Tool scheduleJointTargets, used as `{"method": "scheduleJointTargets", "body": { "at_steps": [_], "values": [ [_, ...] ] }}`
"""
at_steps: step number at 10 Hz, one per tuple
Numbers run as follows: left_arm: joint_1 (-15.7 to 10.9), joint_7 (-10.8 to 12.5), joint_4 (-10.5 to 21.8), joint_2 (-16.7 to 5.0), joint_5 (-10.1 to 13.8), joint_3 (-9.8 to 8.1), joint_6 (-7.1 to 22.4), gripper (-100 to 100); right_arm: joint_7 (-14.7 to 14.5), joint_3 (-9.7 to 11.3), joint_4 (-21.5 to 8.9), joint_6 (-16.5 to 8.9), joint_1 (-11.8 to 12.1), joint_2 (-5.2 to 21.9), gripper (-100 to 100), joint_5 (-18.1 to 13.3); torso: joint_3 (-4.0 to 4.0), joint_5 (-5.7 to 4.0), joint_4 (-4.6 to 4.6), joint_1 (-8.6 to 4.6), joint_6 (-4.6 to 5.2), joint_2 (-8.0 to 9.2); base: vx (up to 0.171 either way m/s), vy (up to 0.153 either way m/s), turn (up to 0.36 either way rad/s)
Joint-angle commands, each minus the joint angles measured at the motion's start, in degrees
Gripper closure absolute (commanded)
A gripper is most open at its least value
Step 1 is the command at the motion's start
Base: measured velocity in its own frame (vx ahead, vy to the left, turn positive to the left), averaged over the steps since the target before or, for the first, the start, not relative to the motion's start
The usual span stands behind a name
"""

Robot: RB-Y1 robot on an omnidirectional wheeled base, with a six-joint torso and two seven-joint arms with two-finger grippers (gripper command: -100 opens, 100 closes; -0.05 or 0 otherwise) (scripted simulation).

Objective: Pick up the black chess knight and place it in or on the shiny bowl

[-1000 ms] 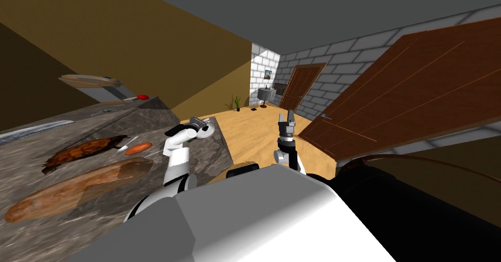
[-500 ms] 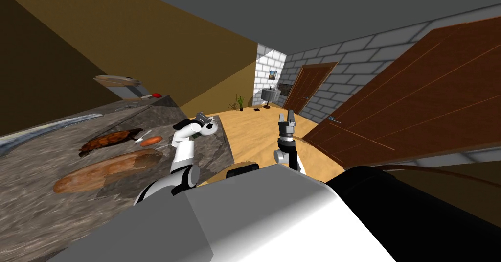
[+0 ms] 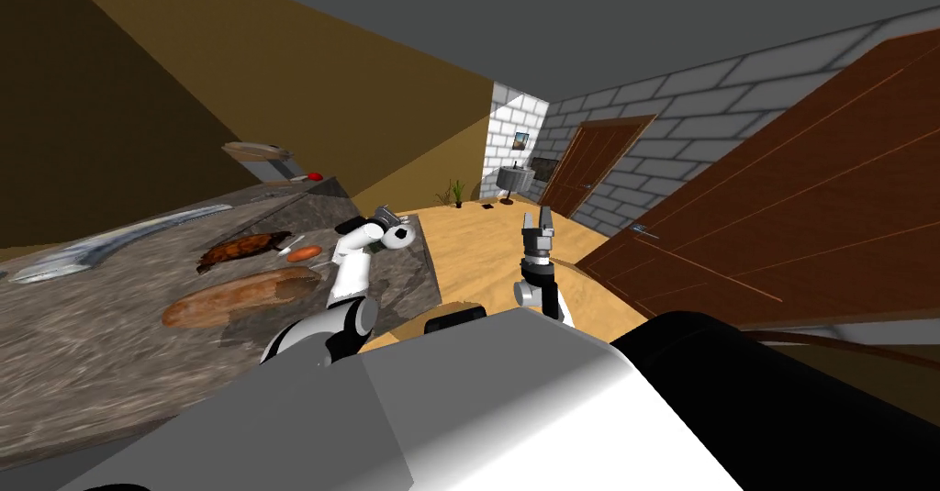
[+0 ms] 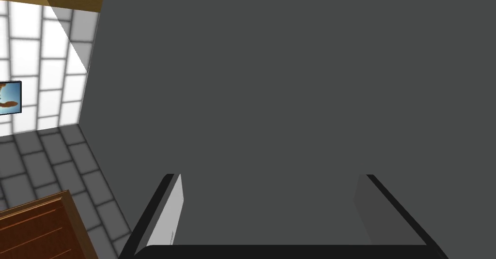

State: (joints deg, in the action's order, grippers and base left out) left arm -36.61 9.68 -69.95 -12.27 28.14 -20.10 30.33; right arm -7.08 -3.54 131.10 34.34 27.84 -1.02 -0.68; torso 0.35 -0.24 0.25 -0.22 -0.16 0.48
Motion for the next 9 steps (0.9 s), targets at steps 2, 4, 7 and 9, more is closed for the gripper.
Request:
{"method": "scheduleJointTargets", "body": {
  "at_steps": [2, 4, 7, 9],
  "values": [
    [-1.52, -0.15, 3.24, 0.02, 0.06, 0.06, -0.01, -100, 0.00, 0.00, 0.00, 0.00, 0.00, 0.00, 0, 0.00, -0.03, 0.02, -0.02, 0.04, -0.01, -0.04, 0.000, -0.002, -0.028],
    [-6.24, -3.39, 8.15, -0.29, 1.97, 1.30, -1.09, -100, 0.00, -0.01, 0.00, 0.00, 0.02, 0.00, 0, 0.00, -0.01, 0.03, -0.01, 0.07, -0.11, -0.01, -0.029, -0.033, 0.336],
    [-10.07, -6.05, 12.16, -0.61, 3.88, 2.55, -2.17, -100, 0.00, 0.00, 0.00, 0.00, 0.00, 0.00, 0, 0.00, -0.01, 0.02, -0.01, 0.07, -0.01, -0.02, -0.022, -0.011, 0.096],
    [-13.28, -6.64, 15.03, -0.61, 3.88, 2.55, -2.17, -100, 0.00, 0.00, 0.00, 0.00, 0.00, 0.00, 0, 0.00, 0.03, 0.01, 0.01, 0.02, -0.04, 0.06, -0.029, -0.026, 0.152]
  ]
}}
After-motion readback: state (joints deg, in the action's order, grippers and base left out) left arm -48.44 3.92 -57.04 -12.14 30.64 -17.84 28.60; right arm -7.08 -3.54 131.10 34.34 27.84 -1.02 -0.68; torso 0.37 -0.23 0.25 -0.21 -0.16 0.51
